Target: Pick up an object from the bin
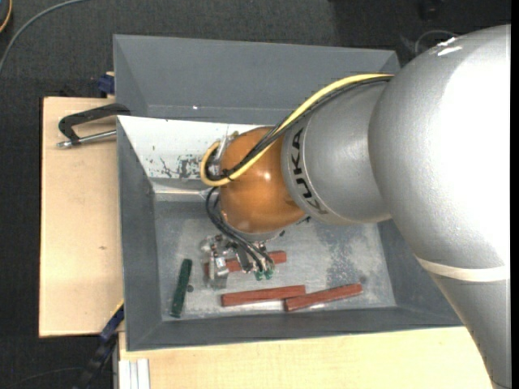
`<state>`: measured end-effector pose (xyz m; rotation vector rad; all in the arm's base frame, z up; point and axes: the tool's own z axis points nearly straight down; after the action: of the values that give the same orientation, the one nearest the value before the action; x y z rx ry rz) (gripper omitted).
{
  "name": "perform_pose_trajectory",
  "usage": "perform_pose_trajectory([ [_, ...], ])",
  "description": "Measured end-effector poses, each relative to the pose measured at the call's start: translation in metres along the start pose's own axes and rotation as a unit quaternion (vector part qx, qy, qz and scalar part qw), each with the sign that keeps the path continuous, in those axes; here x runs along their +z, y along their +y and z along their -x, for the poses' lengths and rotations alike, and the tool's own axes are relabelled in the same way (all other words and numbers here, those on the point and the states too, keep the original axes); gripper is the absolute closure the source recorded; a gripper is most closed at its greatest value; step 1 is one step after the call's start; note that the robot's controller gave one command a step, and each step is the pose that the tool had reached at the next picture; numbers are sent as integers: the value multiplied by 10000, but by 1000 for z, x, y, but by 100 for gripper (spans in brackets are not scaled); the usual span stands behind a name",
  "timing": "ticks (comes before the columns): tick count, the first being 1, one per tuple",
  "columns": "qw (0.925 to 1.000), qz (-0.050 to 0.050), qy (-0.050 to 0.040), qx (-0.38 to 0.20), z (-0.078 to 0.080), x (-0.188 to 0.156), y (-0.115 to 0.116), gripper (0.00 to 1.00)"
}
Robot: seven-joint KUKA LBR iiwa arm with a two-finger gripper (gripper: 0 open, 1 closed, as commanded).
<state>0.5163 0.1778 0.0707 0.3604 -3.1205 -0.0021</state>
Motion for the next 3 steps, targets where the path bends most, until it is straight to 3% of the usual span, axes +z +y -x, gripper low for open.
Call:
perform_pose_trajectory([
  [1, 10000, -24, -40, 85, -45, -83, -99, 100],
  [2, 10000, -2, -18, 46, -44, -79, -93, 0],
  [3, 9997, -3, 36, 254, -55, 4, -131, 0],
])
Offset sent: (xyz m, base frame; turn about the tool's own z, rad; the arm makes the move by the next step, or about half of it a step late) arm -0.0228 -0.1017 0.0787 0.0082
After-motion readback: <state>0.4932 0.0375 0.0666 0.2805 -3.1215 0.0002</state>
